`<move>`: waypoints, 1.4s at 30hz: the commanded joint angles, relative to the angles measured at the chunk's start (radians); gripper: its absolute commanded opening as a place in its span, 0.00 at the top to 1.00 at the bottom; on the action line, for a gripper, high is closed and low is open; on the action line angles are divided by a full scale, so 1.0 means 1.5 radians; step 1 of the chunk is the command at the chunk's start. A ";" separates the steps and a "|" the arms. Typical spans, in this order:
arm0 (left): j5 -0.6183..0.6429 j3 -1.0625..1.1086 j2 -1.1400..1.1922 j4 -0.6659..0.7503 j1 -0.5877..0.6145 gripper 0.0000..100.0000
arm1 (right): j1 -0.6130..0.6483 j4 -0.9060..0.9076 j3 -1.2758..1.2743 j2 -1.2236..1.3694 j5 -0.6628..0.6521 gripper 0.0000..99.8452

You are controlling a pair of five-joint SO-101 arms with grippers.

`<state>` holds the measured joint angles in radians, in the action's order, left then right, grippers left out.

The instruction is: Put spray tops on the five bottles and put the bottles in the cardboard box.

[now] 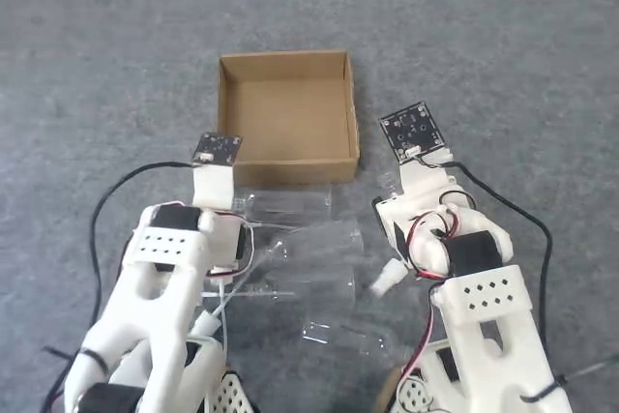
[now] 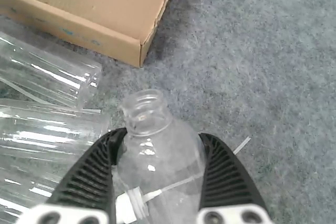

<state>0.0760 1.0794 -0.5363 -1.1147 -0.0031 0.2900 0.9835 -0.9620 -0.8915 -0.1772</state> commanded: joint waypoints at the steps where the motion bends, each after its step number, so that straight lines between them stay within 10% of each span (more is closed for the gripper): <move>1: -0.044 -0.064 -0.001 -0.039 -0.001 0.98 | -0.007 -0.012 0.002 -0.019 0.000 0.99; 9: -0.042 -0.065 0.000 -0.060 0.051 0.80 | -0.007 -0.012 0.002 -0.019 -0.001 0.99; 42: 0.009 -0.065 0.198 0.057 0.048 0.94 | -0.006 -0.008 0.002 -0.019 -0.001 0.99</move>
<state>0.0821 1.0687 -0.3000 -1.0180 0.0690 0.2900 0.9835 -0.9620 -0.8915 -0.1772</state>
